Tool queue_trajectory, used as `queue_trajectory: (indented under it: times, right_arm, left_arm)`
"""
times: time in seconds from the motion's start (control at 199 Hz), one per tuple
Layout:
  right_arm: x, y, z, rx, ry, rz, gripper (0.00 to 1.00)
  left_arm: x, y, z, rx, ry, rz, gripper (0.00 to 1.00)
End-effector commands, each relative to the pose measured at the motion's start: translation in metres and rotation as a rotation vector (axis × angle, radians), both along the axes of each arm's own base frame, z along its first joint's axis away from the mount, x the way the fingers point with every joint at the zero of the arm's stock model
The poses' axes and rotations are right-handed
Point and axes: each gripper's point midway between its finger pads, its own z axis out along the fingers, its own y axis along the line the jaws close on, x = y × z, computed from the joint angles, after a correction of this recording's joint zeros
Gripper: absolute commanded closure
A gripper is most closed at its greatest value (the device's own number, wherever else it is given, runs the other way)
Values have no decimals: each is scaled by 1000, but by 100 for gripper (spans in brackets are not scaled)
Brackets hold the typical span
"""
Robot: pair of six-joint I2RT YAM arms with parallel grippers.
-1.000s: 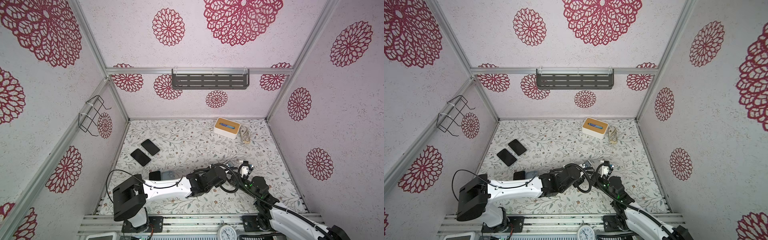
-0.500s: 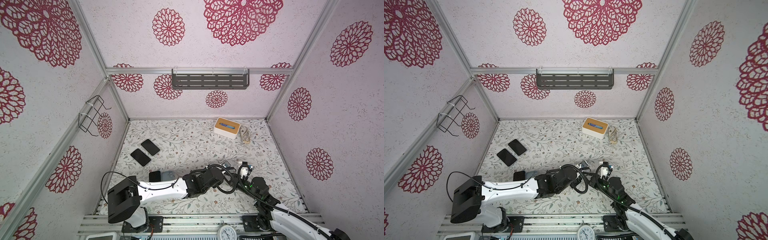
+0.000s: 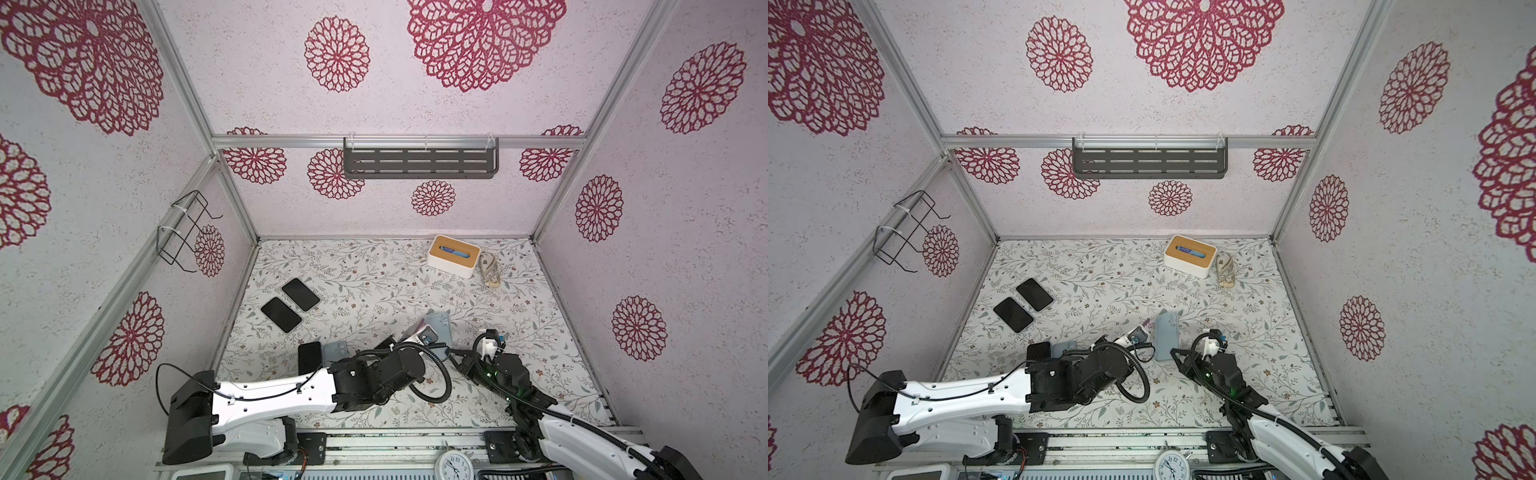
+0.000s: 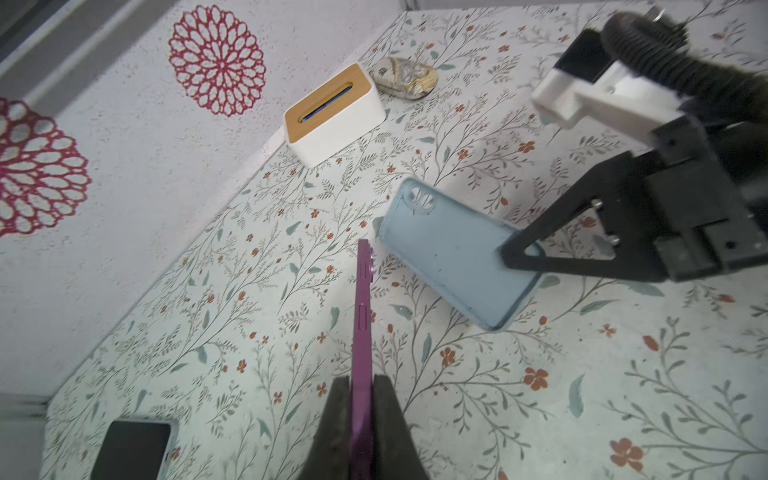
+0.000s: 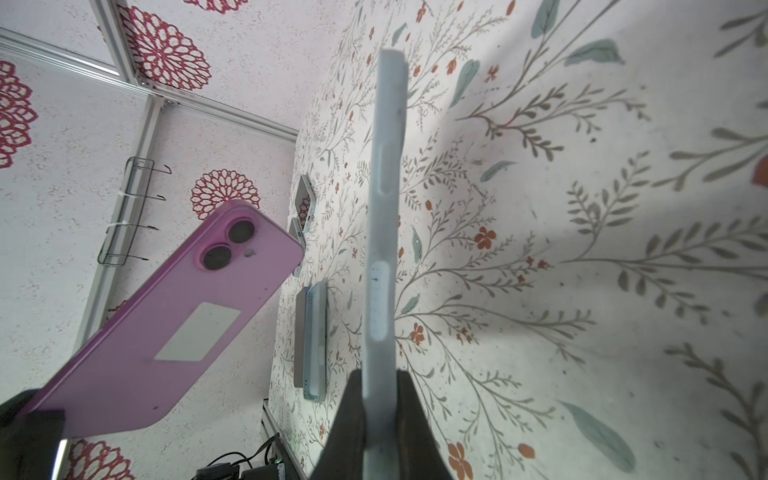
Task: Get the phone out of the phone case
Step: 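Lower the phone and the empty case onto the table beside the other phones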
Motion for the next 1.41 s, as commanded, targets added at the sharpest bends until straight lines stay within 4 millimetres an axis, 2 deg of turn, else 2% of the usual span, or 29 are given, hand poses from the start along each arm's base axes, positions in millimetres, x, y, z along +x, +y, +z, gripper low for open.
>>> queue_trajectory:
  times: [0.0,0.206,0.367,0.497,0.733,1.005,1.07,1.165,1.401]
  right_arm:
    - [7,-2,10,-13,-52,-18,100]
    - [3,20,20,26,-58,78,100]
    - [-2,35,19,33,-49,117,100]
    - [-5,45,17,36,-42,146,100]
    - [-6,56,12,32,-21,179,100]
    - [-7,65,6,27,6,217,100]
    - [-8,66,4,27,13,226,100]
    - [-9,68,1,29,23,239,100]
    - [-11,72,-10,21,53,255,100]
  left_arm:
    - [-1,28,-1,75,-23,92,100]
    - [2,41,-39,246,-3,121,100]
    - [2,46,-67,379,41,129,100]
    - [0,47,-81,441,61,127,100]
    - [-9,44,-107,577,96,108,100]
    - [-27,32,-138,679,152,97,100]
    - [-31,30,-147,697,171,93,95]
    - [-35,29,-155,716,182,91,83]
    - [-37,29,-163,737,188,107,54]
